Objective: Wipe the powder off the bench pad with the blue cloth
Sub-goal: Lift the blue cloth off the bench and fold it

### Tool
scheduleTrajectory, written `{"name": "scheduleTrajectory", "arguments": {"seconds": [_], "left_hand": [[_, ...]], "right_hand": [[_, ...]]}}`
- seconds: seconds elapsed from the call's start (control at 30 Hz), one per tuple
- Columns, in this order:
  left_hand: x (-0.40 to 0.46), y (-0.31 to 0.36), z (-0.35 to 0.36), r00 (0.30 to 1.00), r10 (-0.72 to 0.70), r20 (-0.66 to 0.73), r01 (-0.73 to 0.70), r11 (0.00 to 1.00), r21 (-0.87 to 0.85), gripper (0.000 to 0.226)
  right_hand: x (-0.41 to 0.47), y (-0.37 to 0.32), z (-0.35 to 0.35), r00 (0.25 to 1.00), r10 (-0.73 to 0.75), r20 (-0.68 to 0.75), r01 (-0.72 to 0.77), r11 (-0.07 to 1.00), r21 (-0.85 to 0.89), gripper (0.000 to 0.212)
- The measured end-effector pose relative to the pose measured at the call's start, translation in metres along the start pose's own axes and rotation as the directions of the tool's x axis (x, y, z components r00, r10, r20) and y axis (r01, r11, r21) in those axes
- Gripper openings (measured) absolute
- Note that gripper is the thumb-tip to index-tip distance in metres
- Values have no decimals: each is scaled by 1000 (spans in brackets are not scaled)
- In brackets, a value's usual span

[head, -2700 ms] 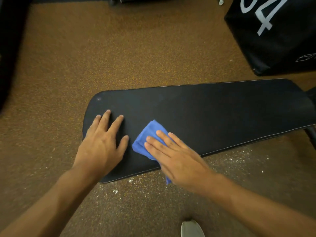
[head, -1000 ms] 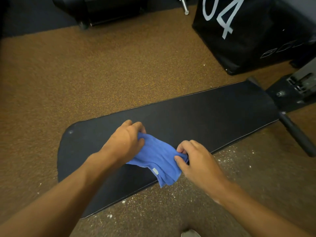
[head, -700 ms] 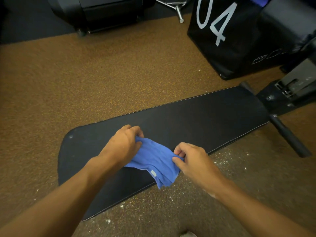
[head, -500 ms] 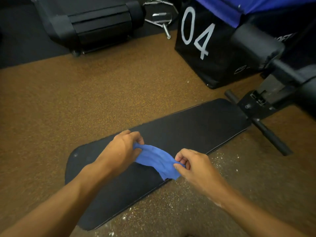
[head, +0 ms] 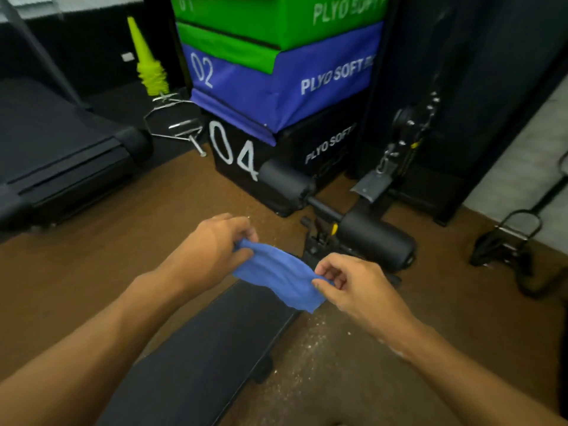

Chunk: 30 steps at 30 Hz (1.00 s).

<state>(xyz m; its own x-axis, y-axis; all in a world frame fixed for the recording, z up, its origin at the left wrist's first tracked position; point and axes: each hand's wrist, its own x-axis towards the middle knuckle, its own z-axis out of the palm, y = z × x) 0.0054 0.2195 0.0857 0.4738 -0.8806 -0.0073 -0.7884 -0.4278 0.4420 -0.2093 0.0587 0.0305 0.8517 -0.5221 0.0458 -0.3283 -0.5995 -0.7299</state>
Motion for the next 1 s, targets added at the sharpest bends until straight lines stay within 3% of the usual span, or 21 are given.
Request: {"name": "scheduleTrajectory", "arguments": {"seconds": [0.17,0.33,0.5,0.7,1.0], "left_hand": [[113,75,27,990,82,116,-80,997,-20,13],[208,115,76,961,128,245,-123,992,-37,12],[273,114,130,934,69,352,-62,998,-33,15],[313,94,171,935,95,343,-103,995,5,16],[331,80,196,913,94,397,-116,993,34,32]], "right_hand": [[27,64,-93,987,157,-25,-156,987,35,13],[58,137,-139,960,279,-33,-278,960,41,12],[89,194,-138,928,374,-9,-372,924,85,9],[110,234,-126,909,411,-64,-404,909,107,11],[113,254,-119,928,370,-51,-370,929,13,10]]}}
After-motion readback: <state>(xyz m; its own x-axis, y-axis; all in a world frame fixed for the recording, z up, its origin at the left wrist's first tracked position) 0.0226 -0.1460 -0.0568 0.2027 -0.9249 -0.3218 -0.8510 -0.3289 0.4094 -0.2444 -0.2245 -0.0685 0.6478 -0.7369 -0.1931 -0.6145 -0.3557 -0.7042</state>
